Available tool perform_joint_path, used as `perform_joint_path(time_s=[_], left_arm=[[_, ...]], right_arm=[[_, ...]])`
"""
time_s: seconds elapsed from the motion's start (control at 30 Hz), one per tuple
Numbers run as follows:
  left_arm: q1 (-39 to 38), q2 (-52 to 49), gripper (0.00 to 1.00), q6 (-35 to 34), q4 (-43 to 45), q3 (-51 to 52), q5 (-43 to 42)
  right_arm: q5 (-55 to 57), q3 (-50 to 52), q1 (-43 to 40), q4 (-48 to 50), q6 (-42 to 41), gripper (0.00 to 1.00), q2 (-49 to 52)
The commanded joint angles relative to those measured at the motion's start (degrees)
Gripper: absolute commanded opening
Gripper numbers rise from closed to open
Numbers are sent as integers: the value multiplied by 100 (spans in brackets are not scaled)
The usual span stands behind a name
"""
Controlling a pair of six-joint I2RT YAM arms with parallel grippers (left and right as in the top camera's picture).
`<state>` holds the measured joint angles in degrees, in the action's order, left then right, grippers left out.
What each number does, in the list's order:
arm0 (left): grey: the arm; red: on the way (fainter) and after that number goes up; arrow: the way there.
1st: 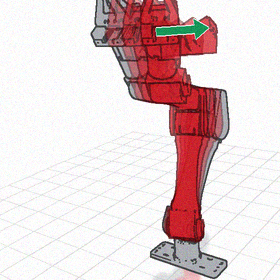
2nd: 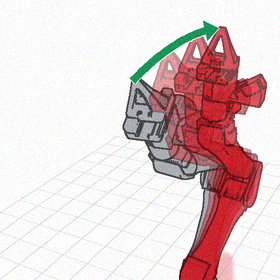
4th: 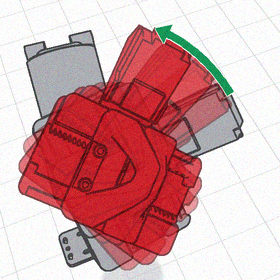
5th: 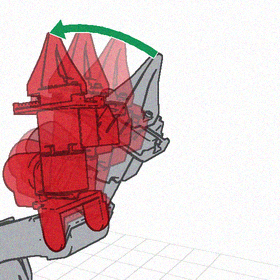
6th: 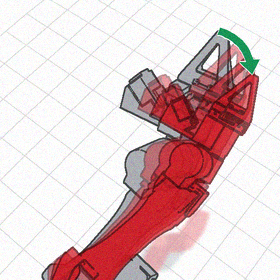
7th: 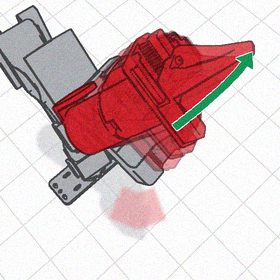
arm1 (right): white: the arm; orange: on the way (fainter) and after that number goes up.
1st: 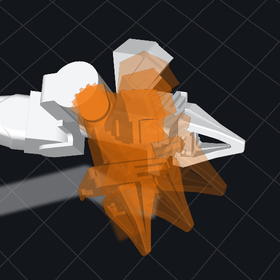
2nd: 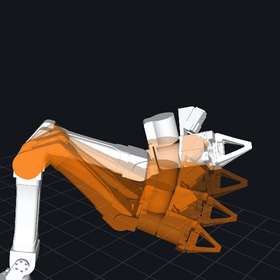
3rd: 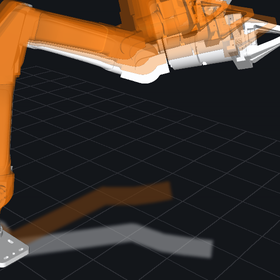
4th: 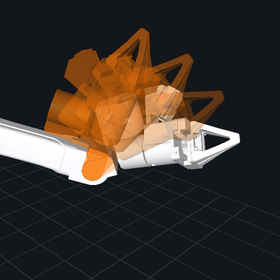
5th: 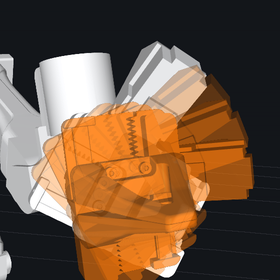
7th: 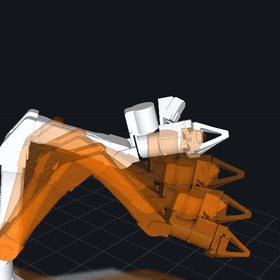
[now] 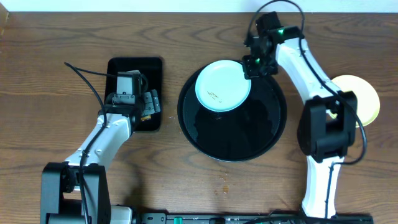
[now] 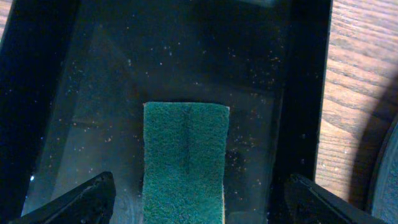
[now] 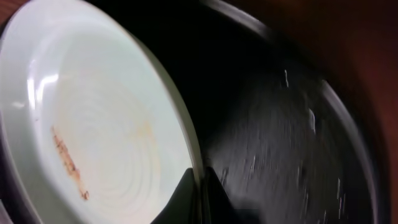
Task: Clean dirty plates on tray and stack at the side
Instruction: 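Grip the pale green plate's rim and drag it to the tray center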
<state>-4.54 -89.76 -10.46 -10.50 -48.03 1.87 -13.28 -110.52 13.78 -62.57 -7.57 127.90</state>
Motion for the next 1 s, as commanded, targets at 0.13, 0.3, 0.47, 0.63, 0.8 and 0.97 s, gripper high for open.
perform_joint_path(time_s=[0.13,0.3,0.47,0.63,0.8,0.97], left_arm=[[28,-35,88,17,-22,35,70],[28,-35,87,17,-22,35,70],[28,-35,87,17,-22,35,70],[28,-35,87,17,-22,35,70],[28,-35,87,17,-22,35,70],[28,-35,87,17,-22,35,70]], right_arm=[[98,186,57,-645,-1738,1,-219],[597,704,52,-684,-2039,1,-221],[629,1366,39,-219,-2277,1,-221],[756,1572,-11,42,-2356,1,-221],[890,1569,-15,68,-1790,4,-343],[660,1569,-26,339,-688,23,-621]])
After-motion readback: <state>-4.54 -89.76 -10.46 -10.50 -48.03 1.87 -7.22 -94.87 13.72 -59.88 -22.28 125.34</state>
